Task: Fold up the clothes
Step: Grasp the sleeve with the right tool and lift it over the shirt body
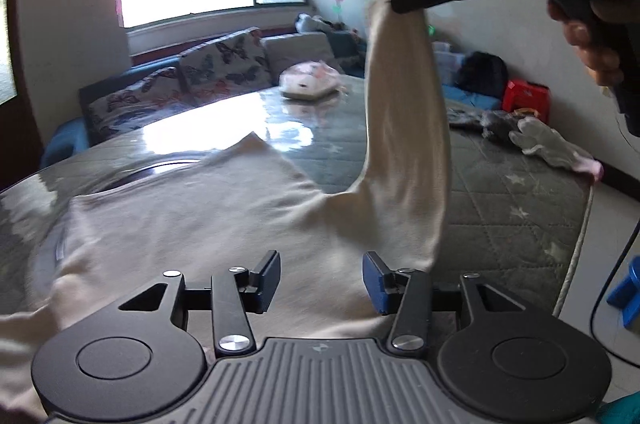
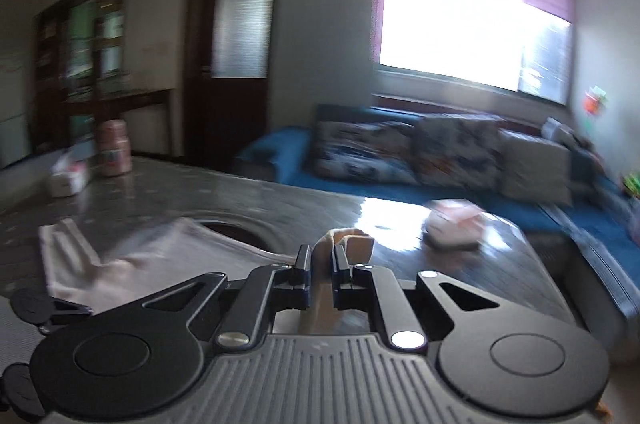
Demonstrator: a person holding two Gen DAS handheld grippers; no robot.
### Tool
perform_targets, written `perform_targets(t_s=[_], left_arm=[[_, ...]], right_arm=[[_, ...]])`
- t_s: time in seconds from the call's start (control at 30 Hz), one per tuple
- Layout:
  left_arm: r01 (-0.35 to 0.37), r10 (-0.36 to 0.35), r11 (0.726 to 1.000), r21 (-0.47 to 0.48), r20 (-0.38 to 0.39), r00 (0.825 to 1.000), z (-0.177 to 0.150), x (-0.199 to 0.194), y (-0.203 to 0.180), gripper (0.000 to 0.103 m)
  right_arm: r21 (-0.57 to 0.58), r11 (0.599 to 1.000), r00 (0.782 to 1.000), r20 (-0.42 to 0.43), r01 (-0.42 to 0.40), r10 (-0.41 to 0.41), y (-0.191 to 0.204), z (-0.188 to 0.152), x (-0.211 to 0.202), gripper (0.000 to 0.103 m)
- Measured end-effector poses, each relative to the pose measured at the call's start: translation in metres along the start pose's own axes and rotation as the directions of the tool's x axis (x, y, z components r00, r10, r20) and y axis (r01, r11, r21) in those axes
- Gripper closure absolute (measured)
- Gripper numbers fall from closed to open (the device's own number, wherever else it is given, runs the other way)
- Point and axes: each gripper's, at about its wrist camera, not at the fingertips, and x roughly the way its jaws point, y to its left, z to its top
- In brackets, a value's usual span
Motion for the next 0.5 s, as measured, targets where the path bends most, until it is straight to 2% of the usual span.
perform_targets(t_s=[0.13,0.23,0.4,0.5], left_arm=[[-0.068,0.069,0.996,-0.061,0.013,0.998,-0.012,-0.024,0.023,0.052],[-0.119,0.121,0.987,-0.110,0.017,0.992,-0.020,-0.039,0.041,0.051],[-0.176,0.179,0.970,-0.170,0.003,0.984,-0.036,-0.055,0.062,0.051],[-0.193,0.194,0.961,-0.199,-0.011,0.981,-0.042,-0.058,0.069,0.051]], right_arm=[[-0.082,0.990,0.993,-0.019,-0.117,0.116,0.051,0.017,0.030,0.095],[-0.119,0.973,0.979,-0.058,-0.199,0.194,0.088,0.020,0.054,0.095],[-0.167,0.939,0.950,-0.140,-0.302,0.280,0.140,0.013,0.087,0.095],[-0.169,0.923,0.931,-0.180,-0.347,0.317,0.157,0.006,0.101,0.095]])
